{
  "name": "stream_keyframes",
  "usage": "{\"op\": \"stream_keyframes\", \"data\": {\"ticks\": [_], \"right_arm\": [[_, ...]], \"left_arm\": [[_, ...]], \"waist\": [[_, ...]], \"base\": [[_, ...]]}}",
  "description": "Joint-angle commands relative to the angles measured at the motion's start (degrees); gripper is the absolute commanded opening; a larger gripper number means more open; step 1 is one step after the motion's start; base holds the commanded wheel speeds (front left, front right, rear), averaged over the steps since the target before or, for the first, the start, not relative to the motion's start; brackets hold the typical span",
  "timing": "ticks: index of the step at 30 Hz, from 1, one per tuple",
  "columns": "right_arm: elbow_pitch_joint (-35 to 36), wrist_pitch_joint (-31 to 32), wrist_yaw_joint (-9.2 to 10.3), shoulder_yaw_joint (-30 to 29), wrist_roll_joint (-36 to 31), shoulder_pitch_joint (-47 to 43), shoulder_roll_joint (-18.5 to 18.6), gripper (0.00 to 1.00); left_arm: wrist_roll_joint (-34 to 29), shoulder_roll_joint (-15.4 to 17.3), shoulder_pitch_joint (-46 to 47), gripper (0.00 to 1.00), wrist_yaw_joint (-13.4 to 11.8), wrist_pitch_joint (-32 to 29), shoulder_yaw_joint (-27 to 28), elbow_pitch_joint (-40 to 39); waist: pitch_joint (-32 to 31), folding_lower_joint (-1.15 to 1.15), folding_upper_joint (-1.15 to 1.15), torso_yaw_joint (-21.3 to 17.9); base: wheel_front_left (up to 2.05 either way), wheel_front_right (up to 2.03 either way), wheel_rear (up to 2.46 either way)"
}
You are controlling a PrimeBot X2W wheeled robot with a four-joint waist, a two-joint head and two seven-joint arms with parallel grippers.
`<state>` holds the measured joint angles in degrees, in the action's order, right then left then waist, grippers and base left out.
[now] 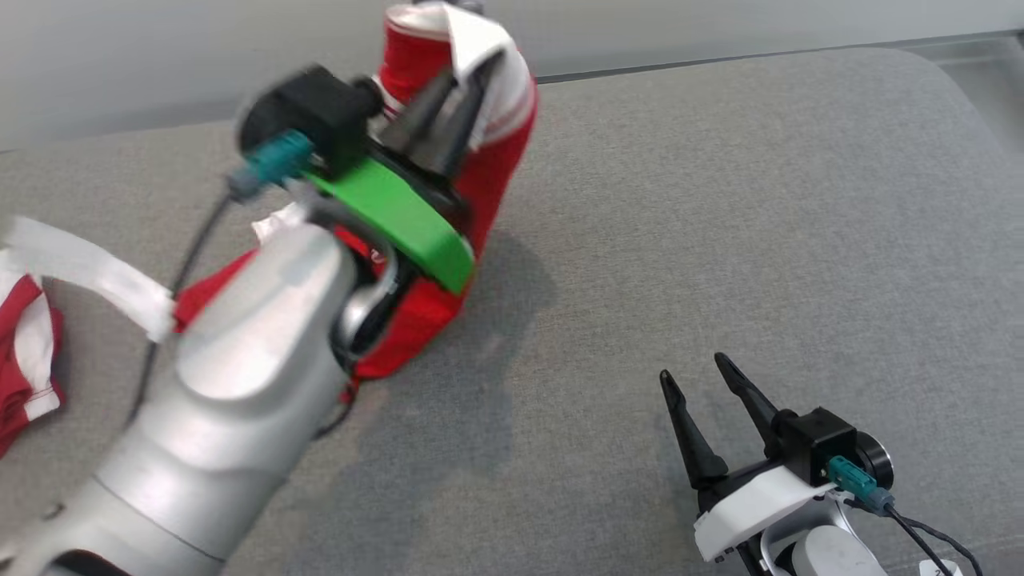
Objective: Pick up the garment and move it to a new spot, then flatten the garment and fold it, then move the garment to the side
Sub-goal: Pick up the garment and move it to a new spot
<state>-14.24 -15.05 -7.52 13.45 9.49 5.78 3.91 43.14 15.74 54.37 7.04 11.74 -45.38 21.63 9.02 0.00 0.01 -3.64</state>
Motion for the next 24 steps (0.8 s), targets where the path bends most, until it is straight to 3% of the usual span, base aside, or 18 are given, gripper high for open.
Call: {"op": "stream_keyframes", "data": {"ticks": [1,2,5,9,10,12,18,24], "right_arm": [[-0.03,-0.21,0.06,-0.39,0.3,-0.86,-0.14,1.0],[-0.03,-0.21,0.06,-0.39,0.3,-0.86,-0.14,1.0],[0.0,-0.21,0.06,-0.64,0.22,-0.43,-0.37,1.0],[-0.07,-0.21,0.06,-1.06,0.49,-0.67,-0.51,1.0],[-0.04,-0.21,0.06,-1.09,0.53,-0.71,-0.58,1.0],[-0.05,-0.21,0.06,-1.15,0.63,-0.67,-0.69,1.0],[0.35,-0.21,0.06,-1.93,0.96,-1.15,-0.88,1.0],[0.69,-0.21,0.06,-2.73,0.86,-1.81,-0.95,1.0]], "left_arm": [[0.12,-2.33,-2.36,0.0,0.12,0.36,-2.43,0.5],[0.12,-2.33,-2.36,0.0,0.12,0.36,-2.43,0.5],[-0.07,-8.57,-5.46,0.0,0.43,1.16,-10.02,2.83],[1.98,-11.36,-8.21,0.0,0.45,2.05,-16.56,6.11],[2.86,-11.68,-8.87,0.18,0.46,2.13,-17.57,7.31],[3.26,-12.12,-9.55,1.0,0.48,2.55,-19.55,10.12],[3.24,-11.67,-11.78,1.0,0.38,3.41,-18.65,18.73],[-1.31,-8.74,-15.54,1.0,-3.22,3.45,-10.45,18.37]], "waist": [[0.36,0.0,-0.01,-3.15],[0.36,0.0,-0.01,-3.15],[1.4,0.0,-0.01,-5.48],[1.68,0.0,-0.01,-7.02],[1.73,0.0,-0.01,-7.19],[1.74,0.0,-0.01,-7.44],[1.07,0.0,-0.01,-6.28],[-0.58,0.0,-0.01,-3.19]], "base": [[0.0,0.0,0.0],[0.0,0.0,0.0],[0.0,0.0,0.0],[0.0,0.0,0.0],[0.0,0.0,0.0],[0.0,0.0,0.0],[0.0,0.0,0.0],[0.0,0.0,0.0]]}}
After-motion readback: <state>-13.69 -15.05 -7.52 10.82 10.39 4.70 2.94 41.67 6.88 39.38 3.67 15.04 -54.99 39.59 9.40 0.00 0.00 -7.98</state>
